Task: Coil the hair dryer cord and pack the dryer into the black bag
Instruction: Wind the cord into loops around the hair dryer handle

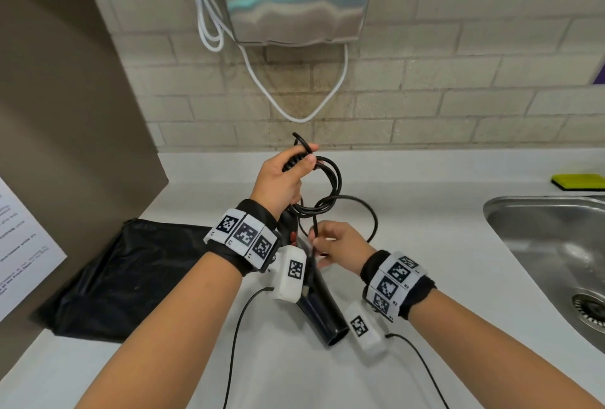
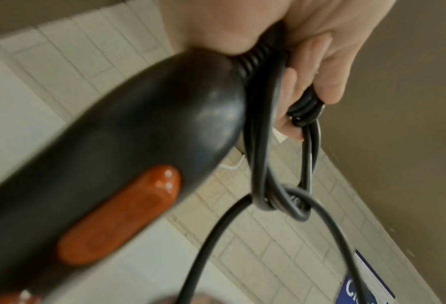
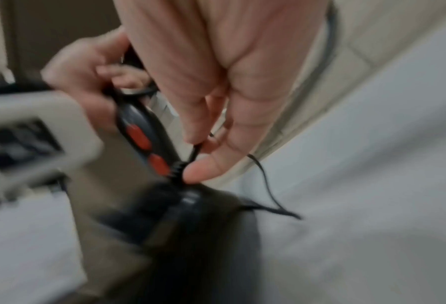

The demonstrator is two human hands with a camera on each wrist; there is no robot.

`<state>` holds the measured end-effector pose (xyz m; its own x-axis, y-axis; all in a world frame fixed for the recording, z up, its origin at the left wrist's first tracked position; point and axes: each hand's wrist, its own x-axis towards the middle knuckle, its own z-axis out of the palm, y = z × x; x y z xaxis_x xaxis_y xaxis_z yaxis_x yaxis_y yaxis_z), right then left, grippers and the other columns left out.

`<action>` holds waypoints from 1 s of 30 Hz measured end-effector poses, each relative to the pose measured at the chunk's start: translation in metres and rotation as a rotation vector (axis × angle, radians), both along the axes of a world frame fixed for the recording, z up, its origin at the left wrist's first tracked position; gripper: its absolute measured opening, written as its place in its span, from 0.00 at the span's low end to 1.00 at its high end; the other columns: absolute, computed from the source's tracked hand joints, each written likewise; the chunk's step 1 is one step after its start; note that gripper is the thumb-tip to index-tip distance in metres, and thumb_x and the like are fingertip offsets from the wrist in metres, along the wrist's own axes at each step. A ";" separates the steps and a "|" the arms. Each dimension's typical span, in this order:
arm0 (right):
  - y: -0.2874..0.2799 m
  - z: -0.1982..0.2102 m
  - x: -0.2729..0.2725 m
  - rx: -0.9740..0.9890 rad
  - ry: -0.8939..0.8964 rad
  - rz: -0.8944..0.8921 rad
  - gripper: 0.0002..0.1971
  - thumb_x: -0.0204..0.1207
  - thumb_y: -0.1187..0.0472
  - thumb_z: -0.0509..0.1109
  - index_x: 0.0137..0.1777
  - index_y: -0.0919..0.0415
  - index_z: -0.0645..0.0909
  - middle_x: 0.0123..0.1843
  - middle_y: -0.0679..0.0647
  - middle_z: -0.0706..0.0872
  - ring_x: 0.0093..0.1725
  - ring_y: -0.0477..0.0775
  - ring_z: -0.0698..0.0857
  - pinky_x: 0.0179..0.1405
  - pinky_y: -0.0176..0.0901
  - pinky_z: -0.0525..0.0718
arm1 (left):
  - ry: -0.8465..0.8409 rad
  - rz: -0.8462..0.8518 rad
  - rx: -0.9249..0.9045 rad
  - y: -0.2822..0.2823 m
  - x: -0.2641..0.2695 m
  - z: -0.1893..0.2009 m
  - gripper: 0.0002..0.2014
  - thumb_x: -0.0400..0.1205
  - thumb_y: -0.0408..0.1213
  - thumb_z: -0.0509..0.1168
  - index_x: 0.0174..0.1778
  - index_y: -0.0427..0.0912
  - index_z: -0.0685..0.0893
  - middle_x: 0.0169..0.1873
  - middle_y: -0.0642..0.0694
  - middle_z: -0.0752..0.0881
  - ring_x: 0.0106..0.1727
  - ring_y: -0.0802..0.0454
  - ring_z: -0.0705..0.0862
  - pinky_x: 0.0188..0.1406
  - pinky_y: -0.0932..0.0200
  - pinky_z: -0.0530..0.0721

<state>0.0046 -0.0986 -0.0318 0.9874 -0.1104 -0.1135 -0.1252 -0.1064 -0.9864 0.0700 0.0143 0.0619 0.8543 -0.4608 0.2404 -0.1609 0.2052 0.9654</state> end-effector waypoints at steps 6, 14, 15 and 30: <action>-0.033 0.000 0.017 -0.378 0.094 -0.122 0.10 0.82 0.67 0.55 0.42 0.58 0.74 0.30 0.54 0.76 0.20 0.46 0.79 0.21 0.35 0.81 | -0.012 -0.012 0.023 0.008 0.002 0.001 0.07 0.83 0.31 0.62 0.53 0.44 0.83 0.23 0.57 0.83 0.14 0.60 0.60 0.15 0.66 0.58; -0.067 -0.007 0.034 -0.610 0.277 -0.234 0.07 0.81 0.65 0.57 0.51 0.61 0.78 0.39 0.56 0.77 0.35 0.53 0.80 0.37 0.39 0.78 | -0.008 -0.010 0.013 0.008 0.001 0.002 0.08 0.83 0.30 0.61 0.51 0.44 0.84 0.27 0.56 0.86 0.13 0.60 0.60 0.13 0.68 0.61; -0.076 -0.013 0.031 -0.682 0.315 -0.234 0.08 0.80 0.65 0.58 0.50 0.62 0.78 0.42 0.57 0.78 0.39 0.55 0.80 0.42 0.43 0.77 | 0.000 -0.009 0.012 0.010 0.002 0.001 0.08 0.83 0.30 0.61 0.50 0.45 0.84 0.27 0.56 0.87 0.13 0.60 0.60 0.13 0.69 0.61; -0.057 0.043 0.021 -0.281 0.300 -0.074 0.24 0.85 0.48 0.47 0.77 0.58 0.60 0.69 0.59 0.77 0.55 0.61 0.80 0.48 0.49 0.81 | 0.005 -0.047 0.037 0.017 0.011 0.001 0.08 0.83 0.30 0.61 0.50 0.44 0.84 0.39 0.42 0.85 0.13 0.60 0.60 0.13 0.69 0.62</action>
<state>0.0255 -0.1558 0.0115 0.9036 -0.2473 -0.3498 -0.4196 -0.3464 -0.8390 0.0807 0.0313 0.0629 0.8327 -0.5089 0.2182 -0.1469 0.1770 0.9732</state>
